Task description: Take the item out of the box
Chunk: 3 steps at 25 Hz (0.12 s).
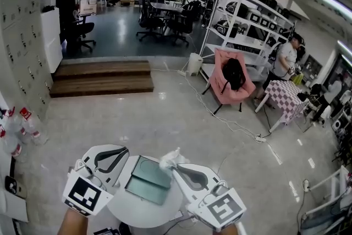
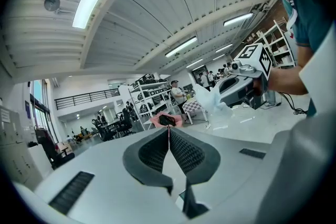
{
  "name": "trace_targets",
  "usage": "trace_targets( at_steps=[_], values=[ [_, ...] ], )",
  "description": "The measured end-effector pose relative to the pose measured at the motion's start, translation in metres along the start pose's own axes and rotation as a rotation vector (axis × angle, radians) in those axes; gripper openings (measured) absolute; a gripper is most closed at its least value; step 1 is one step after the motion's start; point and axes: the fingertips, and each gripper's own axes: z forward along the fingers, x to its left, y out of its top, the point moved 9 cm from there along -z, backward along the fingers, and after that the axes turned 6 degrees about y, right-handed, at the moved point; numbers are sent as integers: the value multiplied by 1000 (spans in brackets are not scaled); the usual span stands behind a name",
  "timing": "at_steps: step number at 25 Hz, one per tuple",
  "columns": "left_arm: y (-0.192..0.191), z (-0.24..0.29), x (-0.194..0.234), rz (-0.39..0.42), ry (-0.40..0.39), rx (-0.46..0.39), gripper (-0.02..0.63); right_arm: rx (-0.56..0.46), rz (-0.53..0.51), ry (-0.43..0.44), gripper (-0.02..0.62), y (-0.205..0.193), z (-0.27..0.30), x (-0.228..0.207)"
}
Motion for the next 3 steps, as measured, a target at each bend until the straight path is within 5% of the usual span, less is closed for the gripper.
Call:
trace_targets(
  at_steps=[3],
  values=[
    [-5,1,1,5,-1,5,23,-1,1,2,41,-4,4,0]
  ],
)
